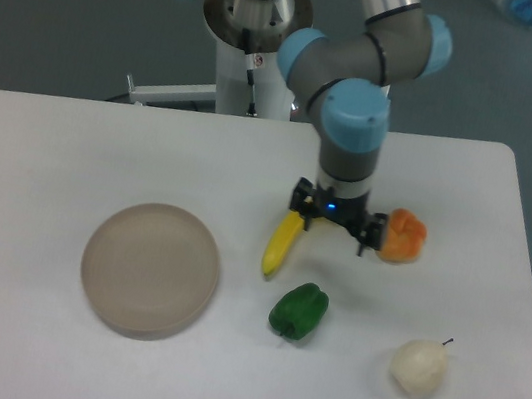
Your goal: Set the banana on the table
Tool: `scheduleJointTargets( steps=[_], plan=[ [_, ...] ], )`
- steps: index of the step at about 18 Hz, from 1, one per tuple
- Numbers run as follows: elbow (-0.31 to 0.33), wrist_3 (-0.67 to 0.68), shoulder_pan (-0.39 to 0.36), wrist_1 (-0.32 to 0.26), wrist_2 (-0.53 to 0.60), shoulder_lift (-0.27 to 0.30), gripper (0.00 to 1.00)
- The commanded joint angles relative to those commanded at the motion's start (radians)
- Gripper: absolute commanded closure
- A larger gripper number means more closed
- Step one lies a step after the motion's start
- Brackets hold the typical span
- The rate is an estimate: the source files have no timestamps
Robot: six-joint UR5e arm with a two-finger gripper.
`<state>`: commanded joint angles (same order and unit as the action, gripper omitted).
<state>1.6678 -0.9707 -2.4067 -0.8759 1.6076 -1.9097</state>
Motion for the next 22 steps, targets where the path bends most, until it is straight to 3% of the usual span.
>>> scheduleJointTargets(
  steps=[11, 17, 22],
  plan=[
    [-0.241, -0.365, -0.175, -0.009, -0.011, -0.123, 0.0],
    [-0.27, -0.586, -0.244, -0.009, -0.035, -0.138, 0.0],
    [-0.28, -0.599, -0.242, -0.008, -0.032, -0.157, 0.0]
  ],
)
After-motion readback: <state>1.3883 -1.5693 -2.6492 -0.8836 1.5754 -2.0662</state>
